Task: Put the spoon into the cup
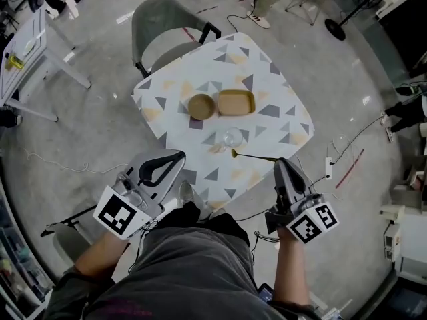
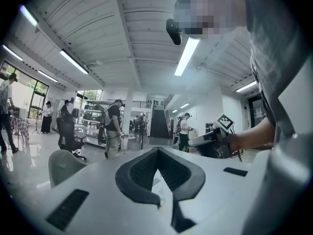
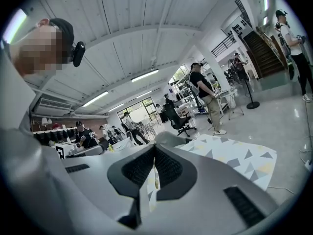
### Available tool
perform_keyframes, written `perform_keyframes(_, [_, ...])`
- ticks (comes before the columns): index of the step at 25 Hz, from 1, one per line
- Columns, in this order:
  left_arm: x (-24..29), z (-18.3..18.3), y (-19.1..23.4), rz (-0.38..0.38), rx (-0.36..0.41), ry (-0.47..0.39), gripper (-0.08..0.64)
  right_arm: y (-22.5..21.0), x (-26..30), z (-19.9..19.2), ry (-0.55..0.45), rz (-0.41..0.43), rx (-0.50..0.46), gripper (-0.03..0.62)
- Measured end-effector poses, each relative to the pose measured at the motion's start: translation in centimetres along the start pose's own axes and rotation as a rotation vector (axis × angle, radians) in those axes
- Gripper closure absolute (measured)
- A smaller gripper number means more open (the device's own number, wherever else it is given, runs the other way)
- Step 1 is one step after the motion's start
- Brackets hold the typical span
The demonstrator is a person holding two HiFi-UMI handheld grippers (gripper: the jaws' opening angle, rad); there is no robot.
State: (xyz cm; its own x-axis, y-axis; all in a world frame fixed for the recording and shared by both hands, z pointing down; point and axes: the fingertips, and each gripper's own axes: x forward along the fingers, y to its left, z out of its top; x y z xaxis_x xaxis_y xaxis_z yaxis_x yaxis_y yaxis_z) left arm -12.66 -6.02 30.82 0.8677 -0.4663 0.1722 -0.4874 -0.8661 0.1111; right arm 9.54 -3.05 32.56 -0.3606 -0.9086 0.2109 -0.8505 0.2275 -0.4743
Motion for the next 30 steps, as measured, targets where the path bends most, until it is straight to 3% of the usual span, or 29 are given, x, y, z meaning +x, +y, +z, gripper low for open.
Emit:
perform_keyframes(12, [2.6, -2.6, 1.6, -0.005, -0.007, 0.054, 0.545, -3.8, 3.3, -1.9, 0.039, -0.016, 0.016, 0.569])
perform_keyframes(30, [7.9, -6.8, 2.3, 0.070, -0.040, 0.134, 0.545, -11.6, 8.1, -6.9, 0.143, 0.014, 0.090, 0.569])
